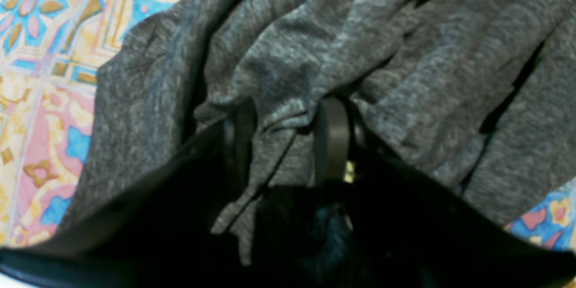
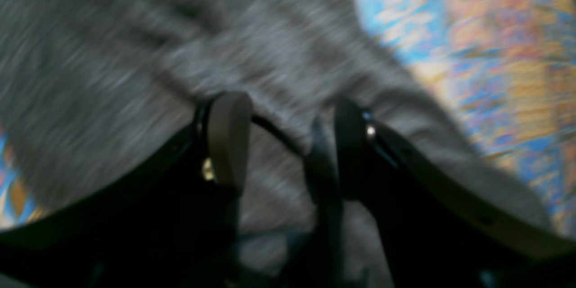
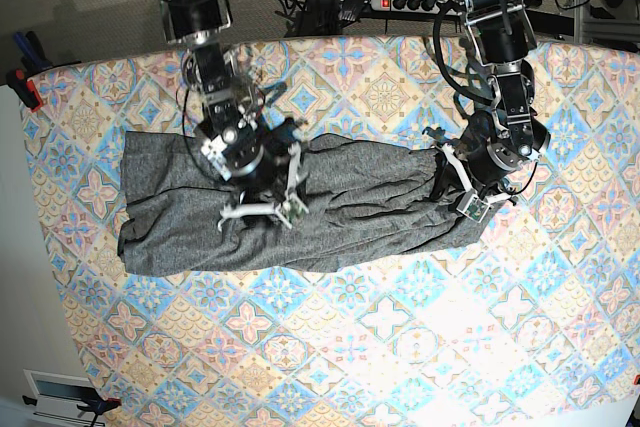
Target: Layout the t-shirt on the table in an organized manner, then fold the t-shirt properly
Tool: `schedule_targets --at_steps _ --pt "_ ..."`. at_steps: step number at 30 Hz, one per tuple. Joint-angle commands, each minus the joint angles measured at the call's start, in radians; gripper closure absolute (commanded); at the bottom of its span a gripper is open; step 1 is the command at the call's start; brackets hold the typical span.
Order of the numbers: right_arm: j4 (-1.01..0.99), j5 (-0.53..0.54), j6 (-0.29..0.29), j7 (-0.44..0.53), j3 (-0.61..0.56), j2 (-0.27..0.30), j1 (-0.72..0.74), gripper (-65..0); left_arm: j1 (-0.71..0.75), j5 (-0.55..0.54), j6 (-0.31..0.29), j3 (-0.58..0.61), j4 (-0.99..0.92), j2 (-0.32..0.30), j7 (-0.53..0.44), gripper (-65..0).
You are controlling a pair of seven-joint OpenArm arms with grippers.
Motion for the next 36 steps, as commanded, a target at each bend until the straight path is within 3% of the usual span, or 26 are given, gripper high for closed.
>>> schedule_targets --at_steps 1,13,36 --pt "0.01 0.004 -0.001 0.02 -0.001 -0.006 0.019 -28.7 0.025 0.208 0.064 -0.003 -0.031 -0.021 0.218 -18.2" --pt "0.006 0.004 -0.001 0.02 -0.003 -0.006 0.124 -28.7 0.025 0.203 0.064 -0.001 -0.031 -0.02 0.218 -18.2" --pt "-0.013 0.004 -0.001 0.02 -0.034 -0.029 0.025 -28.7 0.024 0.201 0.064 -0.001 -0.031 -0.018 0.218 -18.2"
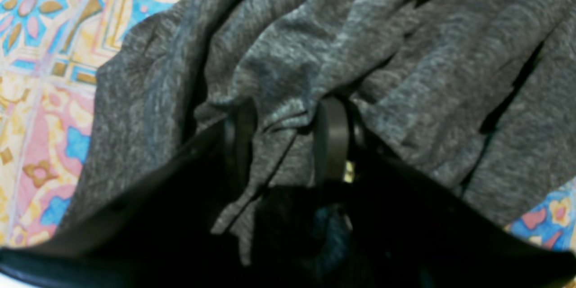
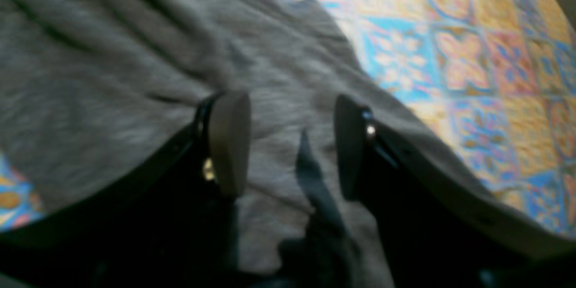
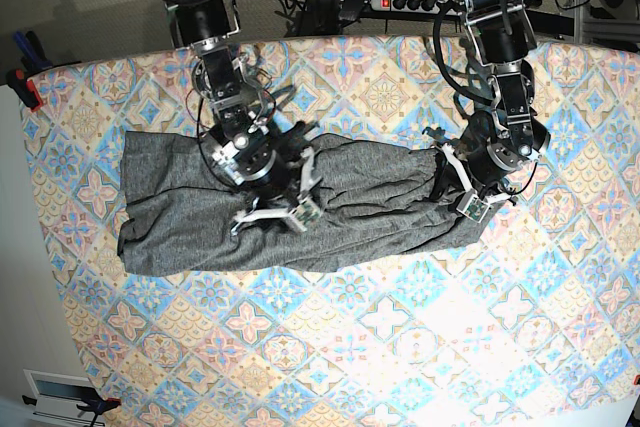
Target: Layout the t-shirt on the table in an organized manner, then fold the t-shirt properly
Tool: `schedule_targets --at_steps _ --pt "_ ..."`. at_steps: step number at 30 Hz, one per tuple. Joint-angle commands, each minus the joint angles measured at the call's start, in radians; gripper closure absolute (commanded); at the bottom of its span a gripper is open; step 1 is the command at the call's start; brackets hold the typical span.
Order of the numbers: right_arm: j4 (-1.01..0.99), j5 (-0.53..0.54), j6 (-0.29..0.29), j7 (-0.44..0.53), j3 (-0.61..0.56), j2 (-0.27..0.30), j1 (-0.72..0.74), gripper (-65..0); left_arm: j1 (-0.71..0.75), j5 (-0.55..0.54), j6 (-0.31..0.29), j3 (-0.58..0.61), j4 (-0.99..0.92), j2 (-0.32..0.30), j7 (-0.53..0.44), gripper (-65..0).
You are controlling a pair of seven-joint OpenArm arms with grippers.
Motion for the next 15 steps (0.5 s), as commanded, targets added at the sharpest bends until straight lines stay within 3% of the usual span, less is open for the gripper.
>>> schedule_targets --at_steps 1,15 --pt "0.015 0.004 -0.003 0.019 0.001 -0.004 0.017 -28.7 0.024 0.201 0.064 -0.002 -0.031 -0.017 0.217 -18.2" --pt "0.004 0.004 -0.003 0.021 -0.02 -0.004 0.019 -28.7 0.011 0.209 0.064 -0.001 -0.031 0.001 0.217 -18.2"
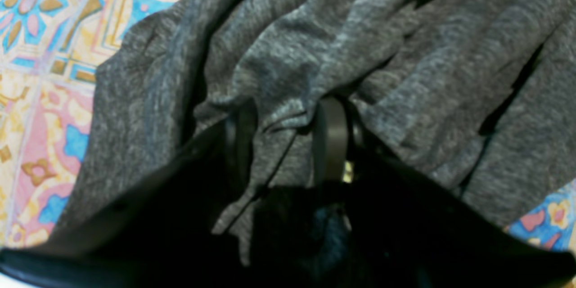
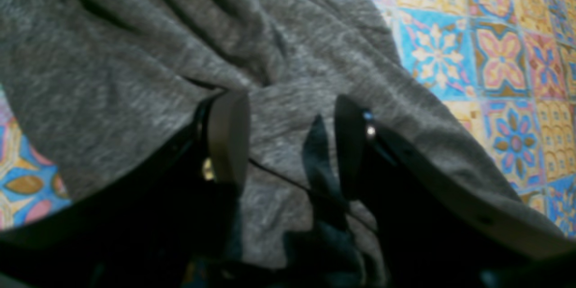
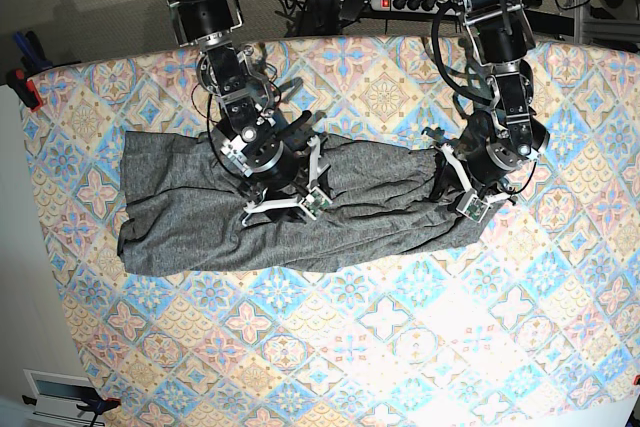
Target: Layout the t-shirt on the table in an organized manner, then fold the t-shirt properly
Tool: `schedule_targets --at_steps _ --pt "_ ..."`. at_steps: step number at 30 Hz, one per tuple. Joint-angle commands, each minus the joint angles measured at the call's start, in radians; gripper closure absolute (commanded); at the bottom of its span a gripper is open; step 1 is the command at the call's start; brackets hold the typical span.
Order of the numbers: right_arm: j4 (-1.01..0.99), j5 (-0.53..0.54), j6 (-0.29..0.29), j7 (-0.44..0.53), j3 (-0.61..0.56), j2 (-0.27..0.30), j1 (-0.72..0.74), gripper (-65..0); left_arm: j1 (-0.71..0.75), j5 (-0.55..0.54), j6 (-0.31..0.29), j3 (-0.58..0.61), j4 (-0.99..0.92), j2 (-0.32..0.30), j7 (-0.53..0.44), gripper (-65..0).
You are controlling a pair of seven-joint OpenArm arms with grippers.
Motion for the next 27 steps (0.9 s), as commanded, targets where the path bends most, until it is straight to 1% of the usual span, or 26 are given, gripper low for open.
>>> schedule_targets --at_steps 1,8,12,17,19,25,27 --pt "0.015 0.003 -0.008 0.022 0.002 -0.005 0.022 -28.7 0.015 0.207 0.064 0.001 -0.031 -0.007 0.213 -18.2" --pt "-0.031 0.003 -0.008 0.024 0.002 -0.005 0.022 -28.7 0.015 0.207 0.064 0.001 -0.031 -0.007 0.213 -18.2" --pt "-0.04 0.003 -0.008 0.075 0.002 -0.005 0.022 -28.7 0.015 0.207 0.064 0.001 -0.031 -0.007 0.213 -18.2" --pt "-0.06 0.003 -0.008 0.088 0.002 -0.005 0.022 -28.1 0.015 0.207 0.064 0.001 -0.031 -0.009 0.213 -18.2" --pt "-0.077 0.003 -0.008 0.088 0.002 -0.003 0.022 -24.4 0.015 0.207 0.064 0.001 -0.031 -0.009 0.213 -18.2" --pt "-0.1 0.003 -0.008 0.09 0.003 -0.003 0.022 -7.0 0.015 0.207 0.064 0.001 -0.031 -0.009 0.213 -18.2" --pt "-0.099 0.003 -0.008 0.09 0.005 -0.003 0.022 -3.3 0.015 0.207 0.064 0.001 -0.031 -0.009 0.213 -18.2"
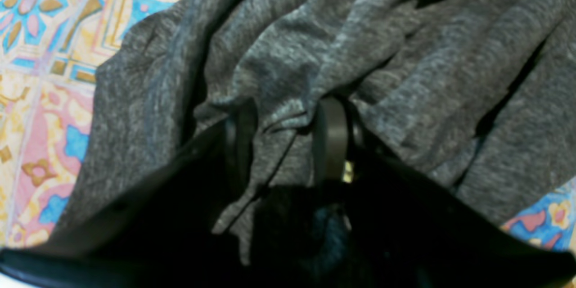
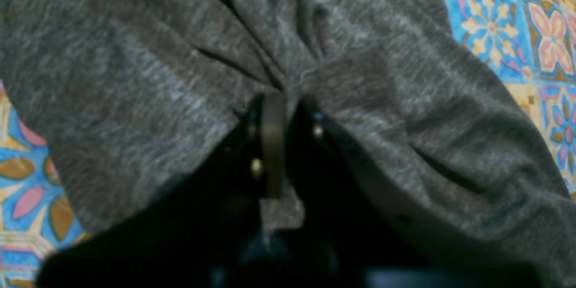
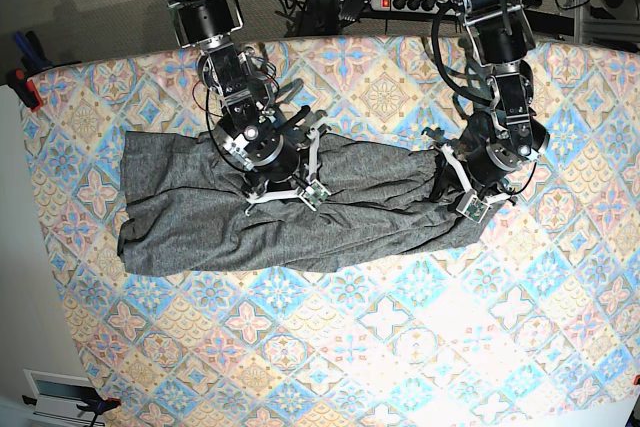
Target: Layout the t-shirt on the table in an organized manner, then fold the t-shirt properly
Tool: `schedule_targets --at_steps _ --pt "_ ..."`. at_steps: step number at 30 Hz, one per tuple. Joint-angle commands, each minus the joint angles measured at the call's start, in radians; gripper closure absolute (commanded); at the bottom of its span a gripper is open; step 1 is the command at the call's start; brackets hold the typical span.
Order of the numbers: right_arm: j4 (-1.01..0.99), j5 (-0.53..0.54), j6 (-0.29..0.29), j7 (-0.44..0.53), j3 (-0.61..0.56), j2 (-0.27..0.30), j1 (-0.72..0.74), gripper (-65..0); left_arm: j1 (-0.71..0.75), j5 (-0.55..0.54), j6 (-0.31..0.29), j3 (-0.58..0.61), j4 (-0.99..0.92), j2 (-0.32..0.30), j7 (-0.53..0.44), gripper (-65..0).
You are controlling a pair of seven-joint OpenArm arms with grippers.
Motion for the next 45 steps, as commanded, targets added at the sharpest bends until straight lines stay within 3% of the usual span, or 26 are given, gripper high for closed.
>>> schedule_targets --at_steps 1,10,21,31,45 --pt "0.019 0.004 -0.005 0.021 0.003 -0.005 0.019 -1.8 0.015 0.208 0.064 0.001 -0.031 -0.009 0.211 -18.2" --pt "0.11 0.004 -0.005 0.014 0.012 -0.003 0.018 0.0 0.015 0.208 0.064 0.001 -0.031 -0.009 0.211 -18.2" --pt "0.123 0.004 -0.005 0.02 0.202 -0.003 0.072 0.0 0.017 0.208 0.064 0.001 -0.031 -0.01 0.211 -18.2" --pt "0.03 0.004 -0.005 0.023 0.574 0.01 0.173 0.0 0.021 0.208 0.064 0.001 -0.031 -0.012 0.211 -18.2" --pt "-0.055 0.006 -0.005 0.04 0.913 0.058 0.188 0.0 0.021 0.208 0.064 0.001 -0.031 -0.013 0.211 -18.2"
